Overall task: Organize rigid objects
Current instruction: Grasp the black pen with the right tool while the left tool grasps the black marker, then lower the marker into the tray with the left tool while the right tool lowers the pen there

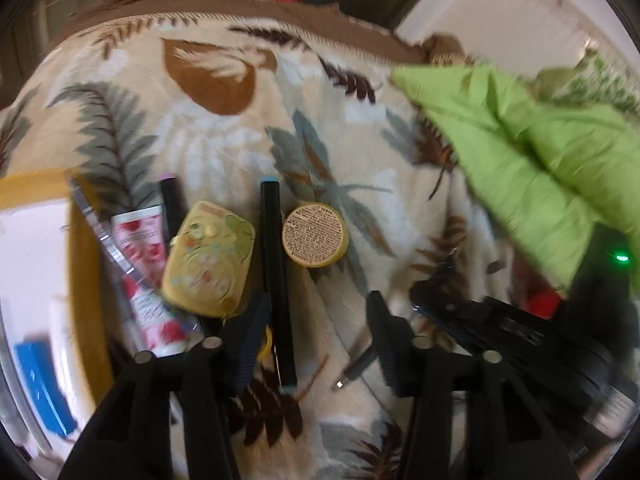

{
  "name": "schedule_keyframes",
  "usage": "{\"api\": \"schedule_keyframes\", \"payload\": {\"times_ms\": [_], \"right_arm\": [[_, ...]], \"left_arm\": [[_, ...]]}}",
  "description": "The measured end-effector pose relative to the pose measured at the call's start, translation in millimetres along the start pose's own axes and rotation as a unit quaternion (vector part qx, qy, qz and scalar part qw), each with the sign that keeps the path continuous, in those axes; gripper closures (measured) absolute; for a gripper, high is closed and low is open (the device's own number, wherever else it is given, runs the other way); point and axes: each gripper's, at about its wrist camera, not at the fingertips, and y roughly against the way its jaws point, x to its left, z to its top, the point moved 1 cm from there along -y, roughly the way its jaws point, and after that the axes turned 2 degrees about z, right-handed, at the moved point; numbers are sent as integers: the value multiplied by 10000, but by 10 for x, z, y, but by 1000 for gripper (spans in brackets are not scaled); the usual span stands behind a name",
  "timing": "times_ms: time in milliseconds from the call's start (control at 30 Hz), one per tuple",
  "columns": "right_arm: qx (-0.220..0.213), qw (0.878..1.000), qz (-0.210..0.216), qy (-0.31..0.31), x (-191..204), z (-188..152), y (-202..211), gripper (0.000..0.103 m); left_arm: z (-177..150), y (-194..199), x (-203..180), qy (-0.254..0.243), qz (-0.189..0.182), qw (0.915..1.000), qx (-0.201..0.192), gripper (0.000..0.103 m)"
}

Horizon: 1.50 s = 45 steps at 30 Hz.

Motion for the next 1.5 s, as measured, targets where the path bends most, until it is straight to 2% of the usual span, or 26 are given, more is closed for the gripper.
{"api": "schedule_keyframes", "payload": {"times_ms": [67, 200, 267, 300, 400, 467, 567, 600, 633, 700, 767, 867, 900, 967, 1067, 1167, 1267, 1333, 1500], "right_arm": [[10, 10000, 25, -33, -14, 3, -12, 92], [21, 10000, 35, -6, 1, 9, -43, 92], [42, 10000, 46, 19, 10, 8, -56, 92], [57, 10000, 63, 34, 18, 6, -64, 92], [98, 9999, 100, 66, 29, 1, -84, 92], [13, 9996, 267, 132, 54, 8, -28, 92], [-51, 9939, 959, 547, 239, -20, 99, 92], [166, 9856, 1500, 769, 364, -71, 93, 92], [349, 9770, 1869, 966, 480, -130, 79, 92], [578, 9632, 2151, 1502, 761, -293, 86, 92], [788, 9471, 2370, 2018, 1073, -517, 105, 92], [1178, 9194, 2547, 2755, 1490, -917, 101, 92], [1343, 9105, 2540, 2973, 1616, -1069, 71, 92], [1526, 9031, 2409, 3210, 1746, -1260, 3, 92], [1730, 8982, 2094, 3456, 1884, -1494, -147, 92], [1747, 9014, 1825, 3515, 1973, -1577, -288, 92], [1711, 9053, 1615, 3536, 2039, -1663, -399, 92], [1658, 9053, 1467, 3624, 2080, -1714, -462, 92], [1462, 9081, 1182, 3742, 2171, -1856, -673, 92]], "left_arm": [[20, -140, 0, -34, 310, 9993, 209, 64], [85, -347, 38, 113, 470, 9978, 447, 70], [81, -388, 14, -16, 621, 9970, 462, 74], [61, -357, -4, -122, 762, 9962, 399, 87], [-26, -199, 58, -15, 361, 9988, 331, 90], [-132, 46, 123, 43, -26, 9999, 94, 90], [-404, 575, 374, 388, -551, 9974, -266, 90], [-471, 723, 452, 479, -647, 9960, -395, 90], [-572, 926, 581, 618, -730, 9938, -570, 90], [-777, 1316, 859, 888, -737, 9890, -921, 90], [-1009, 1717, 1250, 1230, -510, 9812, -1394, 90], [-1247, 1982, 1736, 1697, -136, 9696, -1757, 90], [-1308, 1993, 1938, 1884, 22, 9653, -1808, 90], [-1383, 1977, 2201, 2173, 180, 9584, -1842, 90], [-1482, 1874, 2450, 2385, 41, 9518, -1928, 90], [-1523, 1765, 2483, 2285, 202, 9547, -1895, 90], [-1502, 1583, 2524, 2303, 91, 9578, -1719, 90], [-1470, 1503, 2539, 2261, 266, 9596, -1652, 90], [-1451, 1424, 2628, 2371, 180, 9590, -1545, 90]]}}
